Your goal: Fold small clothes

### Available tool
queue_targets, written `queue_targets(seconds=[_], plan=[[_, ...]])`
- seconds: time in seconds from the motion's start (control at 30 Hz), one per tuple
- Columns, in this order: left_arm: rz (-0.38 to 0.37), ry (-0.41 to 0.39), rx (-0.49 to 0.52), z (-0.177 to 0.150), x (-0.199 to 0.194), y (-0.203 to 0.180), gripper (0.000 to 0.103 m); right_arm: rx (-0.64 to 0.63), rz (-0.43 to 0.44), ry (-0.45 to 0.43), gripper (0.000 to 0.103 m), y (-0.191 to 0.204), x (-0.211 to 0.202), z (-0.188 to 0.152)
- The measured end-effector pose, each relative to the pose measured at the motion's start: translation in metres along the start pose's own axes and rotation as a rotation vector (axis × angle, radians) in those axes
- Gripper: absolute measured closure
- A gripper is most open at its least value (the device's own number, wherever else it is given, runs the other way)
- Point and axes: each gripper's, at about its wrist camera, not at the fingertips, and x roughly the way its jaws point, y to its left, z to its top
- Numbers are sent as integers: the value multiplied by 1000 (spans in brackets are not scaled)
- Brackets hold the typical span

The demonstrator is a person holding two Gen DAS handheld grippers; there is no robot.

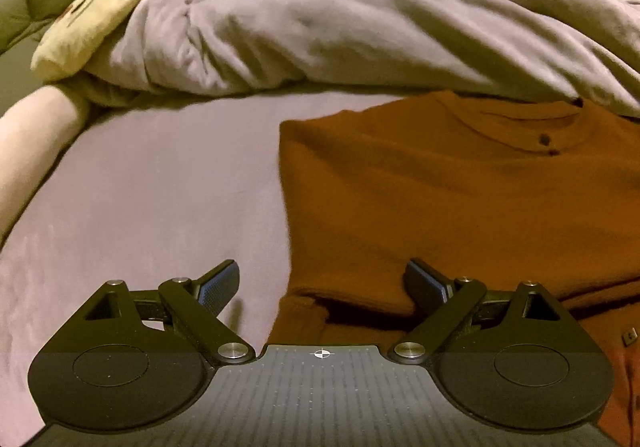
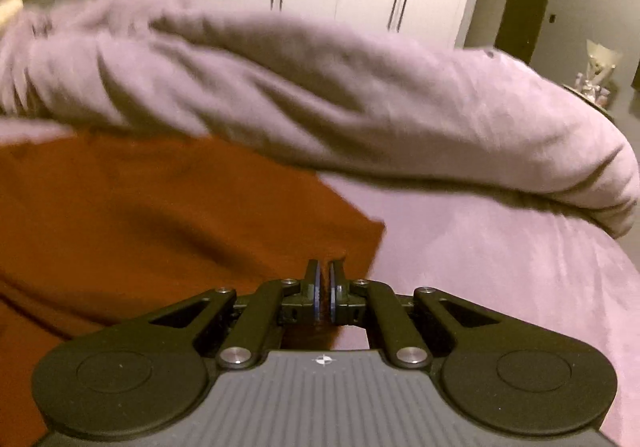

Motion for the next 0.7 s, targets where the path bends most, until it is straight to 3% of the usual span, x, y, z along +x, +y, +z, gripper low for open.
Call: queue_targets(seconds=[0.07,0.2,0.4,0.53,0.63,0.7], plan=[[5,-16,-22,3,-6,4,9,20,-47,53,99,-3,6,-1],[-25,-58,-21,16,-13,-6,8,130,-4,-55,95,-11,-13,11],[-89,-97,-6,26,1,-34,8,49,265,-122,91,55,-17,32],[-95,-127,27,28,22,-45,5,-8,363,-140,85,100,0,29],[-37,-97,66,22,46,-43,0,-138,330,-122,81,120,13,11],[-69,-109,13,19,51,-30,0,-156,315,-146,81,113,13,4]])
